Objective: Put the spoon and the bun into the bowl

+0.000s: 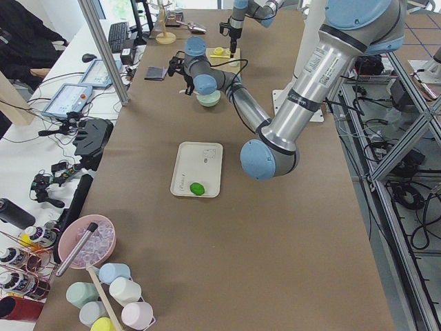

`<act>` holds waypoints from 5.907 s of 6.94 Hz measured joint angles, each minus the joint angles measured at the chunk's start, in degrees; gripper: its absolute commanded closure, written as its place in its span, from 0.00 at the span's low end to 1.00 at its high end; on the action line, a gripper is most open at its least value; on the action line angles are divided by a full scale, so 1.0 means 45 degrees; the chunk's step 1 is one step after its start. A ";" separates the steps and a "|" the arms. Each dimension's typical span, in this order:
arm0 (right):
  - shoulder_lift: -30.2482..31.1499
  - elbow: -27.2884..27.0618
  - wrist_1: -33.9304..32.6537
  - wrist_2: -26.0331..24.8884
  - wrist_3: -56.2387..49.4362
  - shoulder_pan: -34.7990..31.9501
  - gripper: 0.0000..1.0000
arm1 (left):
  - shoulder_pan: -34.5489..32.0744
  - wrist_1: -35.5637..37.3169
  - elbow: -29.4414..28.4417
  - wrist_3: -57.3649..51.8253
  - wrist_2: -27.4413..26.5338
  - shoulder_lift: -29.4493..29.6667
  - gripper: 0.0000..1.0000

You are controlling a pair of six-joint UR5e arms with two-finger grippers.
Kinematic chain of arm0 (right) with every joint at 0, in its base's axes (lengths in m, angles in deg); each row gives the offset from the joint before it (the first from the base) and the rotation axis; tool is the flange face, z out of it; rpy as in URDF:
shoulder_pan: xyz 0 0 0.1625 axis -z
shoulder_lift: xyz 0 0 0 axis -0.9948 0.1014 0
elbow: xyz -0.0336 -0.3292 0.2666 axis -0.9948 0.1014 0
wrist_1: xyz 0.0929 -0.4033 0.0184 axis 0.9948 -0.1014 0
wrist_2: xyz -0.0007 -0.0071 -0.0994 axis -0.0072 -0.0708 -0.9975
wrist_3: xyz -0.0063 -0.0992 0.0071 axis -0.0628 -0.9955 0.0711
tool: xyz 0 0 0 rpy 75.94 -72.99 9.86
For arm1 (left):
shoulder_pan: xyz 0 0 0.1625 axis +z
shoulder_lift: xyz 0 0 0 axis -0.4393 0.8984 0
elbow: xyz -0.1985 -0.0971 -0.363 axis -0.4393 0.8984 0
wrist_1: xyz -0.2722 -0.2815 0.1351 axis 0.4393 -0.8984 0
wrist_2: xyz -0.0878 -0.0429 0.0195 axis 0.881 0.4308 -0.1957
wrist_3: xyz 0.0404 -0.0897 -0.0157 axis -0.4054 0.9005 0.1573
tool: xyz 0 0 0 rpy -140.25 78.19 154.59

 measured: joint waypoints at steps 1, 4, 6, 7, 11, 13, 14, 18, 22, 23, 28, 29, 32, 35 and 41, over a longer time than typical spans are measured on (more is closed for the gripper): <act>-0.0115 0.0287 -0.0015 -0.0114 0.0033 0.0071 0.42 | 0.0395 -0.0033 -0.0201 0.0190 -0.0465 0.0240 1.00; -0.0310 0.0707 -0.0042 -0.0298 0.0089 0.0160 0.74 | 0.1750 -0.0630 -0.0916 0.0603 -0.2110 0.0648 1.00; -0.0316 0.0701 -0.0054 -0.0341 0.0091 0.0243 1.00 | 0.2166 -0.1839 -0.1979 0.1655 -0.2554 0.1163 1.00; -0.0316 0.0635 -0.0061 -0.0330 0.0107 0.0254 1.00 | 0.2245 -0.2067 -0.2240 0.1840 -0.2602 0.1295 1.00; -0.0834 -0.0935 -0.1751 0.0354 0.0337 -0.0251 1.00 | 0.3097 -0.2274 -0.2982 0.2372 -0.4262 0.1968 1.00; -0.2722 -0.1552 -0.4653 0.0982 0.0345 -0.0743 1.00 | 0.3418 -0.2714 -0.3897 0.2685 -0.5084 0.2561 1.00; -0.3209 -0.1595 -0.5264 0.1031 0.0345 -0.0785 1.00 | 0.3468 -0.3024 -0.4304 0.2696 -0.5405 0.2718 1.00; -0.3508 -0.1567 -0.5568 0.1028 0.0350 -0.0791 1.00 | 0.3297 -0.3275 -0.4768 0.2355 -0.5684 0.2959 0.02; -0.4221 -0.1461 -0.5620 0.1030 0.0403 -0.0767 1.00 | 0.2919 -0.4173 -0.3611 0.2278 -0.5601 0.1221 0.02; -0.4854 -0.1181 -0.5639 0.1025 0.0534 -0.0752 1.00 | 0.2335 -0.4177 -0.2895 0.2263 -0.4797 0.0592 0.02; -0.9900 0.3102 -0.5505 -0.0223 0.1132 -0.0166 1.00 | -0.3717 -0.4209 0.0419 -0.5402 -0.0282 -0.5369 0.02; -1.0305 0.3936 -0.5086 -0.0561 0.1185 0.0048 1.00 | -0.4840 -0.4174 0.0329 -0.6382 0.0477 -0.5810 0.02; -1.0623 0.5512 -0.3251 -0.1234 0.1511 0.0560 0.00 | -0.5815 -0.4154 0.0077 -0.7321 0.1070 -0.6249 0.02; -1.0725 0.5529 -0.3013 -0.1292 0.2180 0.0594 0.00 | -0.5865 -0.4314 -0.0301 -0.7362 0.1077 -0.6279 0.02; -0.4270 0.0972 -0.2992 0.0290 -0.2572 -0.3277 0.00 | -0.6901 -0.4346 -0.0606 -0.7534 0.1669 -0.7367 0.02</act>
